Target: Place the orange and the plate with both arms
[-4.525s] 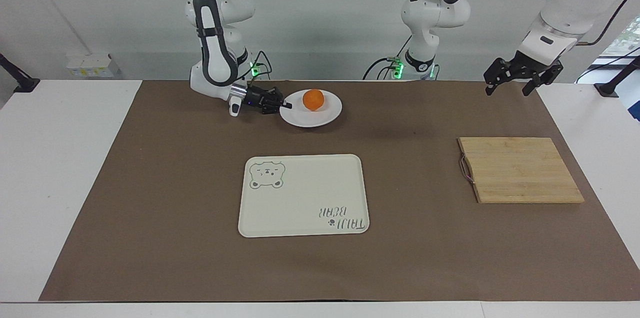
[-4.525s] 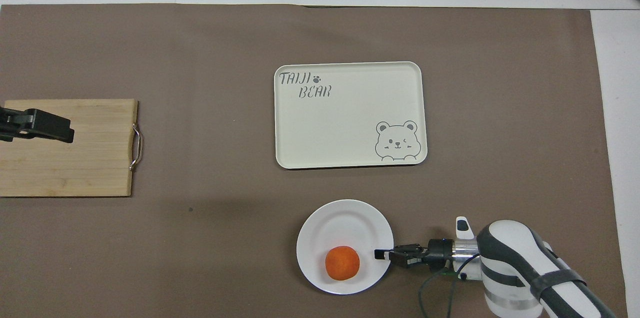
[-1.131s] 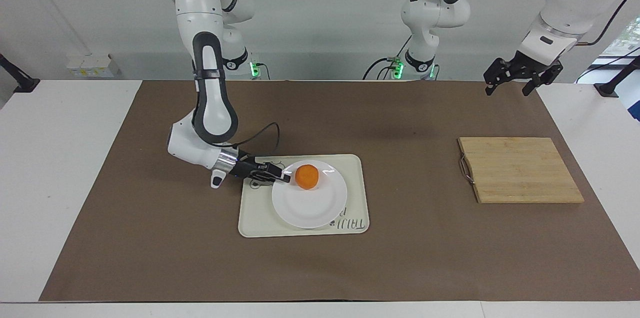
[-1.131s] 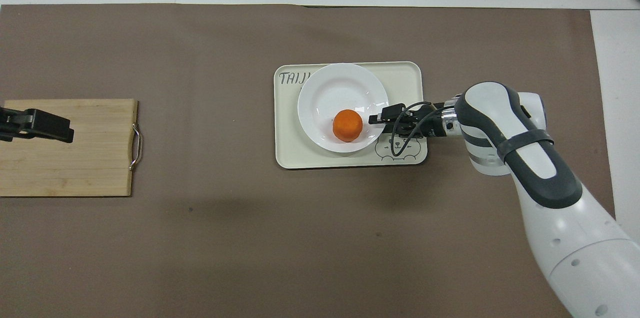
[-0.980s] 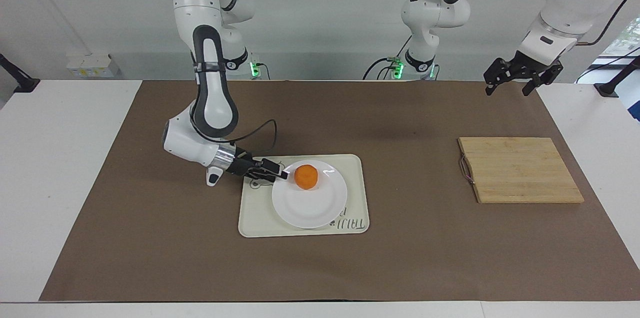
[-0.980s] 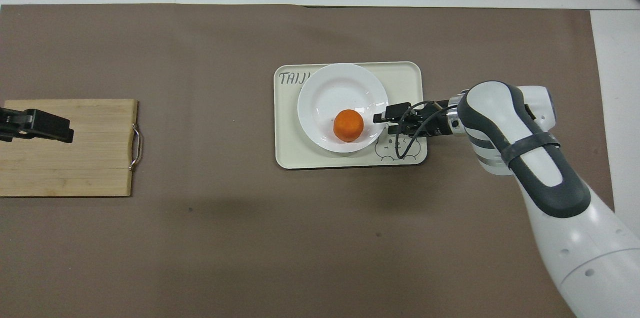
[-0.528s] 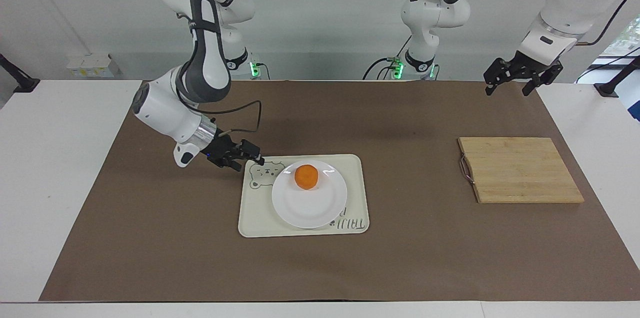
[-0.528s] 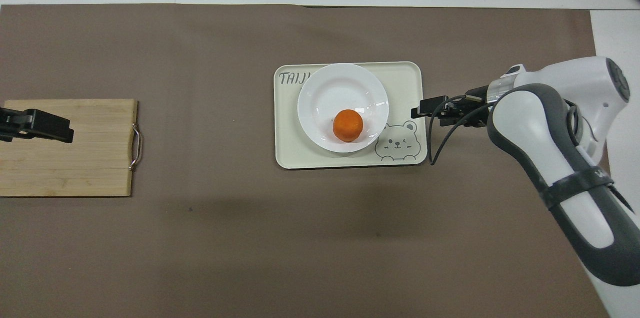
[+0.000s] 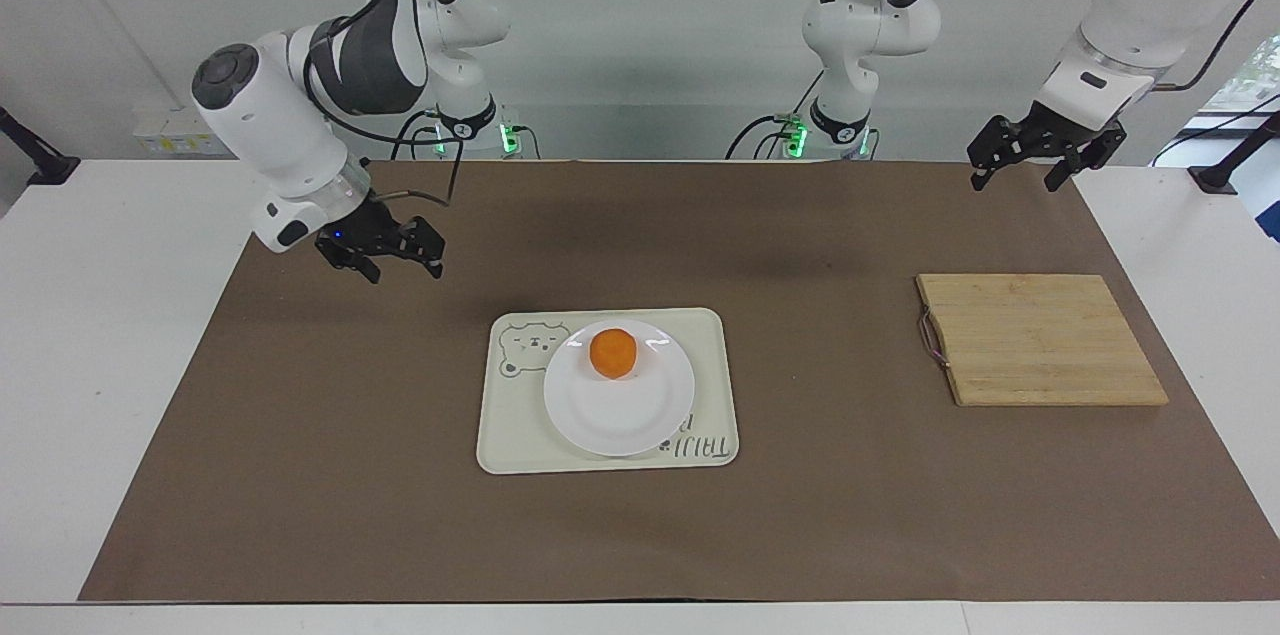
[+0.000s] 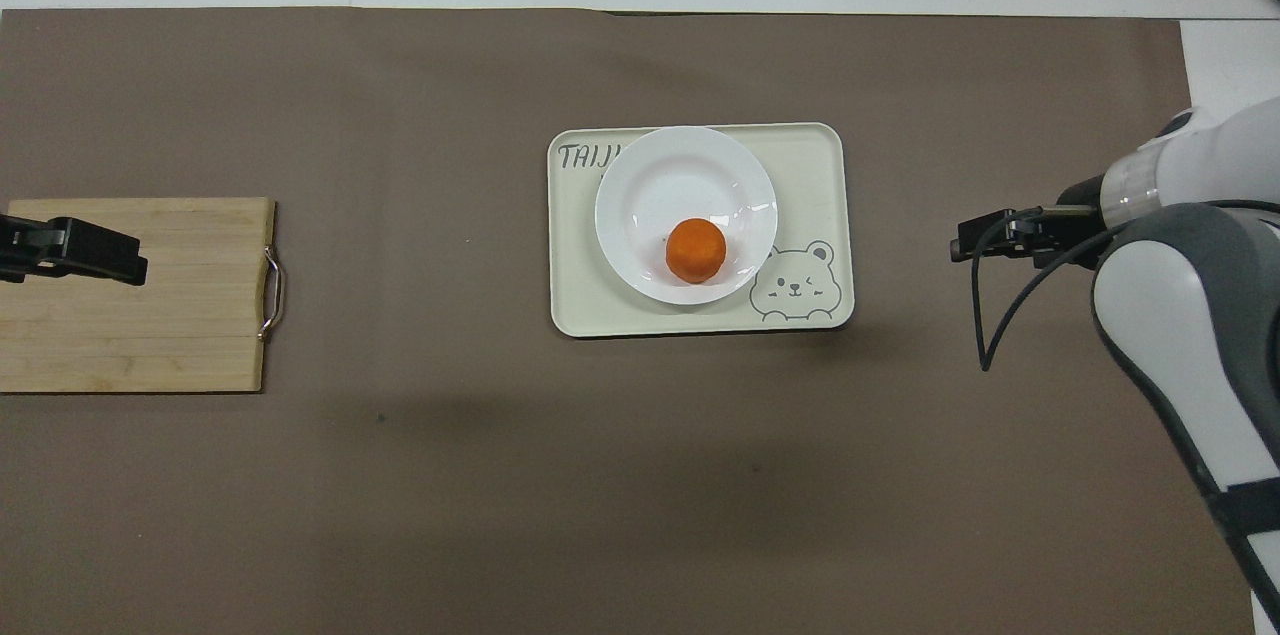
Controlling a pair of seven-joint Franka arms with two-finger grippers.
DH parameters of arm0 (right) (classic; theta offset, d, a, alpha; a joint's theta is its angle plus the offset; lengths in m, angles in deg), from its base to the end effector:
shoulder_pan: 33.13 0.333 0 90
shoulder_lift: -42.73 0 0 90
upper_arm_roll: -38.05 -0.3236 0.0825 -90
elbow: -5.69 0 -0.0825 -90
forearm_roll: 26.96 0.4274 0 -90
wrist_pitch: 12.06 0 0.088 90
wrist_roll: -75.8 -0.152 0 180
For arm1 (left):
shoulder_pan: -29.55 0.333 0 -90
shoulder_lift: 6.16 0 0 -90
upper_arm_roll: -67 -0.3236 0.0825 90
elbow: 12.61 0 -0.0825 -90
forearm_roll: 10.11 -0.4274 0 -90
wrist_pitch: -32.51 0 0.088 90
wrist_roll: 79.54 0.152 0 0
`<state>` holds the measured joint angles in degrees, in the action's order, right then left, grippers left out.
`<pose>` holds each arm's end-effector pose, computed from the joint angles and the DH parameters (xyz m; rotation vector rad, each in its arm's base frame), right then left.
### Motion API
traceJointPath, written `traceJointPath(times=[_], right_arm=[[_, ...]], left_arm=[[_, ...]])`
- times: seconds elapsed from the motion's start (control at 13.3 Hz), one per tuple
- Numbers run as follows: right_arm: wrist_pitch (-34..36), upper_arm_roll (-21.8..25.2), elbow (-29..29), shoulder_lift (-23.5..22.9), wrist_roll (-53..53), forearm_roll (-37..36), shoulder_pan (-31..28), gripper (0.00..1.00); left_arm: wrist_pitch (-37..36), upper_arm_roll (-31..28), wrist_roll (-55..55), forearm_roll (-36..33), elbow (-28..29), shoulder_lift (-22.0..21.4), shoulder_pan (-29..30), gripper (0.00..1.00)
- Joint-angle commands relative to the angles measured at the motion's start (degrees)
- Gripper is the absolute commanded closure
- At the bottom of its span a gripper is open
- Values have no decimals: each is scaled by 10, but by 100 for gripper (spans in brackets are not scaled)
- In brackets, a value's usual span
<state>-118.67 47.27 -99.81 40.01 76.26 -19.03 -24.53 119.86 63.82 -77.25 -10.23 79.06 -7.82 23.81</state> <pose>0.6137 0.0109 0.4440 -3.0159 0.0666 0.0394 0.5808 -0.0252 0.5853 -3.1373 0.1329 0.0730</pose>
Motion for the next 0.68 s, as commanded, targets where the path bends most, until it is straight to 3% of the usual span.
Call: traceJointPath(times=[0.0,0.38,0.6], right_arm=[[67,-3,29,35,-20,-55,-5,0],[122,4,28,67,-17,-58,-70,0],[132,4,47,79,-20,-59,-76,0]], left_arm=[[-5,-2,-2,-12,4,-10,-3,0],[-5,-2,-2,-12,4,-10,-3,0],[-5,-2,-2,-12,4,-10,-3,0]])
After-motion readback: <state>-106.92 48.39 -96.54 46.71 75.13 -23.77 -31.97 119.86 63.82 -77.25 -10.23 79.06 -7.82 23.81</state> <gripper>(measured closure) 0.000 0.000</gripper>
